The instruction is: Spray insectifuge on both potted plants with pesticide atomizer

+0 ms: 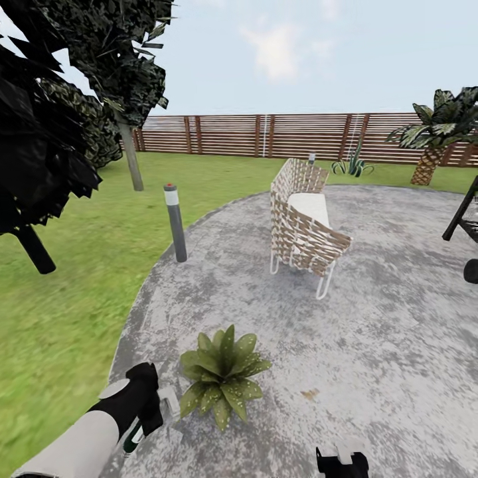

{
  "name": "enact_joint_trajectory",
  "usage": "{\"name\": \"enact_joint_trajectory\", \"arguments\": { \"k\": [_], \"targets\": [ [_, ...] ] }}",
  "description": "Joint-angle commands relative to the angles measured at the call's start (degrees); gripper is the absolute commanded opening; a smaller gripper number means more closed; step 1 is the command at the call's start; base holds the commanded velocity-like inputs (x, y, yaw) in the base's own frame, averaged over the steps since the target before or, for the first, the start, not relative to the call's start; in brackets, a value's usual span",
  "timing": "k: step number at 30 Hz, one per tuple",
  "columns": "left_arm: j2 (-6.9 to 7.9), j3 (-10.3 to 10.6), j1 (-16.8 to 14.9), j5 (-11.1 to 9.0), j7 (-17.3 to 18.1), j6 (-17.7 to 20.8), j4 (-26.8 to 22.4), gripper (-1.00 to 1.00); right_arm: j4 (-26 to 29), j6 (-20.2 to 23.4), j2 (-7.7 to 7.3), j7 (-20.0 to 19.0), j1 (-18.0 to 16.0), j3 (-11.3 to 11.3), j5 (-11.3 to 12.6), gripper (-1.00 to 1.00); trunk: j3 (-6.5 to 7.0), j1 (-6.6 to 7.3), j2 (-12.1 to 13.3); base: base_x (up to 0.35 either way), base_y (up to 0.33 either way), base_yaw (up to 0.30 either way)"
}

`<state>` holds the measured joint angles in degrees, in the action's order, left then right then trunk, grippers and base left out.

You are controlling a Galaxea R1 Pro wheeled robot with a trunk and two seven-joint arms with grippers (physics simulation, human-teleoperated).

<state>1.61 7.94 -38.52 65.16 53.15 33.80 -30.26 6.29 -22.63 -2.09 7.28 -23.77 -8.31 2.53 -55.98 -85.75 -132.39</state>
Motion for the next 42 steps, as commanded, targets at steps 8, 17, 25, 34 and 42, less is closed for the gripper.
{"name": "enact_joint_trajectory", "arguments": {
  "k": [8,17,25,34,42],
  "targets": [
    [2.81,0.5,-0.2,0.0,1.8,0.0,0.3,-1.0,-0.1,-0.1,-0.07,0.2,0.0,-0.5,0.2,1.0,-0.05,0.01,0.0,-0.023,0.0,-0.079],
    [2.55,0.2,-0.1,0.1,1.5,0.4,0.1,-1.0,-0.1,-0.1,-0.07,0.2,0.0,-0.5,0.2,1.0,-0.05,0.01,0.0,-0.177,0.188,-0.001],
    [2.39,0.1,-0.1,-0.2,1.6,0.5,-0.2,-1.0,-0.1,-0.1,0.15,0.2,0.0,-0.5,0.1,1.0,-0.05,0.01,0.0,-0.004,0.15,-0.076],
    [1.2,0.3,-0.3,-0.1,1.7,0.6,-2.5,-1.0,-0.1,-0.1,0.21,0.2,0.0,-0.5,0.1,1.0,-0.05,0.01,0.0,0.0,0.001,-0.149],
    [1.09,0.1,-0.2,0.0,1.6,0.6,-2.4,-1.0,-0.1,-0.1,0.24,0.2,0.0,-0.5,0.1,1.0,-0.05,0.01,0.0,0.002,0.157,-0.001]
  ]
}}
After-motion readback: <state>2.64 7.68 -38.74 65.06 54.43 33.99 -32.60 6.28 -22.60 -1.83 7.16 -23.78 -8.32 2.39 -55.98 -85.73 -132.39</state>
